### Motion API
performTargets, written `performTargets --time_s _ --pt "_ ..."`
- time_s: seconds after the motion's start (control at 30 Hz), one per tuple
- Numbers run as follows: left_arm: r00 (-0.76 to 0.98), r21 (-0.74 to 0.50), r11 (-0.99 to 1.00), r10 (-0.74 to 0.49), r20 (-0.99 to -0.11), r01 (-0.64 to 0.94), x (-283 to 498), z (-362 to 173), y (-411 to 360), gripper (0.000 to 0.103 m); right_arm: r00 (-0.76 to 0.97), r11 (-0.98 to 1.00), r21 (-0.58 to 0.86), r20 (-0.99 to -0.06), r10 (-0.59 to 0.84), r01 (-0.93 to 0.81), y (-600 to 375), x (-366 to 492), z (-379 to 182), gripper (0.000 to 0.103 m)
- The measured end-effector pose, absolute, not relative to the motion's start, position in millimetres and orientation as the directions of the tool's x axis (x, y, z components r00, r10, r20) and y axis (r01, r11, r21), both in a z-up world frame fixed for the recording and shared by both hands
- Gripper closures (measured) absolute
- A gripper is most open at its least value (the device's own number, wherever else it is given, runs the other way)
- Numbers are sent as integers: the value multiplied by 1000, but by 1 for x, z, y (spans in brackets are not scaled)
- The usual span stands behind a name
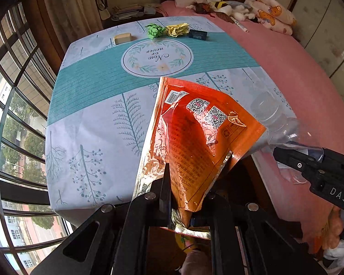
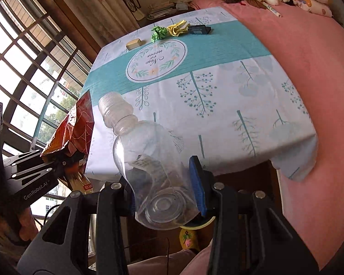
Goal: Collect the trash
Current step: 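Lift the orange foil bag and plastic bottle off the table toward the bin, then lower both tools over the bin and open them to drop bag and bottle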
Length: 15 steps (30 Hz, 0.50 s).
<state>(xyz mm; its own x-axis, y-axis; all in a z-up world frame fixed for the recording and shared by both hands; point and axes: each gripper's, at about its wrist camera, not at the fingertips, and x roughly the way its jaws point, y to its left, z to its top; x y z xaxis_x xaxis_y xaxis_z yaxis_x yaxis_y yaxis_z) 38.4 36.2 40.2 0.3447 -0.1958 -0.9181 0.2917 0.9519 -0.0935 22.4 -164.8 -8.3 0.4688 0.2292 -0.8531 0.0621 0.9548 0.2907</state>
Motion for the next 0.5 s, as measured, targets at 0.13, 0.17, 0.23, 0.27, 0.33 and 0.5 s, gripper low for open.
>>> performTargets --time_s 0.13,0.17,0.23,0.27,0.33,0.5 --pt "291 -121 944 -214 -933 305 26 15 27 93 426 952 292 -876 226 95 -171 7 -27 68" --pt "279 -125 943 -215 -936 308 21 9 25 93 412 950 294 -882 228 103 -172 4 -32 68" --pt "256 -134 939 -221 -941 316 12 -6 19 93 385 947 299 -893 233 119 -174 -3 -47 68" --pt "244 -136 938 -220 -944 320 7 -16 16 93 372 945 302 -897 237 125 -175 -5 -55 68" --pt "214 -152 934 -229 -950 322 -3 -35 12 93 344 940 309 -906 246 142 -176 -11 -76 68" --pt "143 -160 940 -211 -967 302 -25 -98 1 93 271 925 329 -923 273 189 -180 -27 -144 68"
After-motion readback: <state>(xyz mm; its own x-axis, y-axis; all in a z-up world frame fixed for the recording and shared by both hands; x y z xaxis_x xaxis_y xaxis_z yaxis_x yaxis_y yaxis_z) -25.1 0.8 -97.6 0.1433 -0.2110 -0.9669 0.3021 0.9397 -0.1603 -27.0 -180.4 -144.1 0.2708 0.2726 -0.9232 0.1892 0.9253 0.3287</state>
